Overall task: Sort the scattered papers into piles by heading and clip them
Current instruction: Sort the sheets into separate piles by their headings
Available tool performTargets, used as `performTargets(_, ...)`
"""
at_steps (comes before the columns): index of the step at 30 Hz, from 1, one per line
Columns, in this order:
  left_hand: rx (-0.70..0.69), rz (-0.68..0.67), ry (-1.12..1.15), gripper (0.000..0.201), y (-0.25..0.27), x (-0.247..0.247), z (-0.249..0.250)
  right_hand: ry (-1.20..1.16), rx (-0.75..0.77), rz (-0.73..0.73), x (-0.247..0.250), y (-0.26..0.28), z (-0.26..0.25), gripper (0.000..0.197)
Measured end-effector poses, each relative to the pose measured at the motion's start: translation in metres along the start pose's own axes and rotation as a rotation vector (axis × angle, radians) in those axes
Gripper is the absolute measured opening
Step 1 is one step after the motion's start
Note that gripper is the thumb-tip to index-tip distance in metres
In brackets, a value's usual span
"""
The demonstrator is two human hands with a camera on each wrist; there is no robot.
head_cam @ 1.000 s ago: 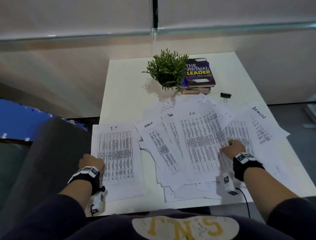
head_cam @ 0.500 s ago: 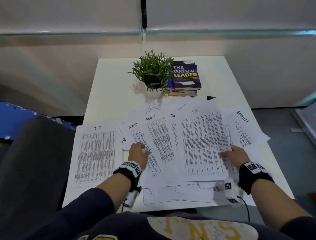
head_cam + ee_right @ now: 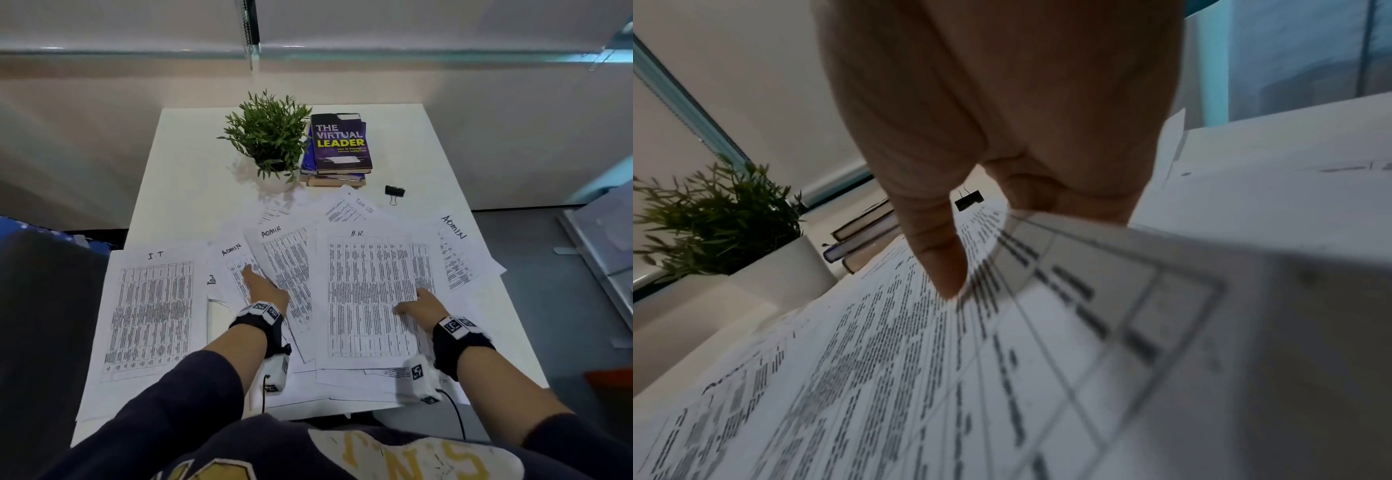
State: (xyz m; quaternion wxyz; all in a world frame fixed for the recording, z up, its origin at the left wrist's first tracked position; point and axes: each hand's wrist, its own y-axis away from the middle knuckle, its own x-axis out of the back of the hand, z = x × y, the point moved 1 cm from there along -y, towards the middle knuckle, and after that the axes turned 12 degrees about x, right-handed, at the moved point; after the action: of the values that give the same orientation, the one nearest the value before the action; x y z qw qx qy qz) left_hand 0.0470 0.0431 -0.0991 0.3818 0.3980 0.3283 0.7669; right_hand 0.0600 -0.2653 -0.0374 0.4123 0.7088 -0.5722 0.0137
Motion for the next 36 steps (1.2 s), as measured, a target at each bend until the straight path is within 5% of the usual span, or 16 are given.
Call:
performTargets(6, -0.308, 0.105, -0.258, 0.017, 0.02, 0.021, -0.004, -0.089, 0.033, 0.017, 0.001, -0.008, -0.005, 0.078)
performTargets(11, -0.165, 0.353, -0.421, 0.046, 0.009, 0.052, -0.011, 0.103, 0.032, -0.015, 0.0, -0.018, -0.008, 0.07)
performTargets(15, -0.085, 0.336, -0.444, 0.047, 0.011, 0.061, -0.015, 0.094, 0.037, -0.015, -0.001, -0.023, -0.004, 0.048)
performTargets(19, -0.089, 0.331, -0.386, 0.041, 0.019, 0.061, -0.011, 0.067, 0.031, -0.021, -0.003, -0.024, -0.003, 0.074)
performTargets(24, -0.286, 0.244, -0.256, 0.01, 0.026, 0.054, -0.011, 0.026, 0.103, -0.029, -0.007, -0.024, -0.007, 0.084)
performTargets(36, -0.628, 0.225, -0.31, 0.025, 0.09, 0.105, 0.051, -0.002, 0.058, 0.041, 0.018, -0.026, -0.004, 0.077)
